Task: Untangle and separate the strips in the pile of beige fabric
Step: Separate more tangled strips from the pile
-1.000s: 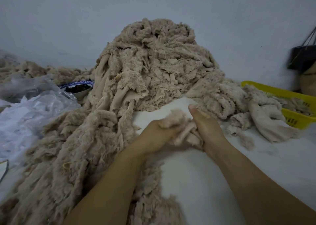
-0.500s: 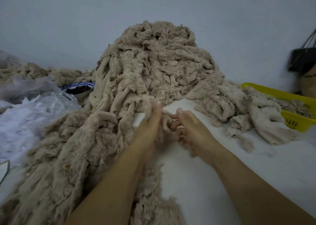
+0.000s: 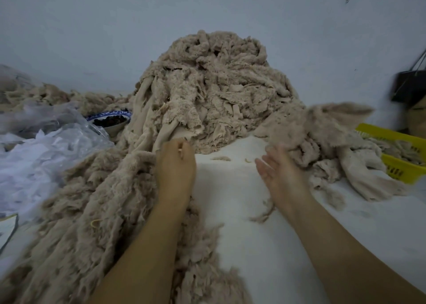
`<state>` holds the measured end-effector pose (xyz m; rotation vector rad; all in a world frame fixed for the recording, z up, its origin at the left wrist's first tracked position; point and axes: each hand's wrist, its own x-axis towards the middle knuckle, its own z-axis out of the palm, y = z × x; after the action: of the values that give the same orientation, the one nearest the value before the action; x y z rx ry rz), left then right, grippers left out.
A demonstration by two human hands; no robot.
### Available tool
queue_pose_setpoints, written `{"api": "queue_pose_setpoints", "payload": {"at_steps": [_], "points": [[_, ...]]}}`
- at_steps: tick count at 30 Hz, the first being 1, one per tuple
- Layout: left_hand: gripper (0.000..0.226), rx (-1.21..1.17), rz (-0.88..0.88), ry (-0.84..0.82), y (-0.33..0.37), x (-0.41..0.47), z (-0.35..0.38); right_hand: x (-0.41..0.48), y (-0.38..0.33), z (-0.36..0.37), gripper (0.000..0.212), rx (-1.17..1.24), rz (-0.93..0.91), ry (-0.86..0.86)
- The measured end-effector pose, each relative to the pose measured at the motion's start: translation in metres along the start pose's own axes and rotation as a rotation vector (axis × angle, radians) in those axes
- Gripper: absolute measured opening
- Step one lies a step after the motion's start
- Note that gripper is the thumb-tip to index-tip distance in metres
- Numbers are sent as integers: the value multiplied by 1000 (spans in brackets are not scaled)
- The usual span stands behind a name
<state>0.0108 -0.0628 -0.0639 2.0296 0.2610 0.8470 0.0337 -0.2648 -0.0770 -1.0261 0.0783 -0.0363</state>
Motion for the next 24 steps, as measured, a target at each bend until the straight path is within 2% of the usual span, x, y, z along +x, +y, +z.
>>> {"api": "queue_pose_setpoints", "payload": {"at_steps": [2, 4, 7, 9, 11, 12, 14, 16, 17, 19, 21, 24], "points": [[33, 295, -87, -123, -14, 8, -3, -3, 14, 4, 29, -367, -59, -44], [37, 528, -169, -352, -23, 7, -1, -14, 21, 13, 22, -637, -130, -205], [24, 512, -226, -489, -19, 5, 1, -24, 32, 19, 19, -1060, -224, -523], [25, 305, -215, -496, -8, 2, 3, -28, 36, 24, 26, -1222, -276, -665], [24, -176, -315, -501, 4, -5, 8, -31, 39, 29, 32, -1180, -266, -737], [27, -434, -385, -536, 10, -8, 10, -32, 40, 30, 23, -1100, -227, -771], [33, -793, -457, -602, 18, -9, 11, -32, 41, 28, 14, -988, -169, -780], [32, -1021, -533, -589, 16, -5, 9, -32, 34, 25, 7, -907, -120, -660], [29, -1087, -560, -575, 13, -3, 7, -29, 30, 22, 11, -840, -108, -560], [20, -1005, -549, -541, 7, -1, 6, -19, 23, 16, 23, -651, -43, -334], [19, -738, -481, -504, 3, -3, 10, -12, 16, 11, 29, -444, 49, -149], [23, -625, -455, -369, -2, -2, 13, -8, 10, 6, 36, -212, 123, -57]]}}
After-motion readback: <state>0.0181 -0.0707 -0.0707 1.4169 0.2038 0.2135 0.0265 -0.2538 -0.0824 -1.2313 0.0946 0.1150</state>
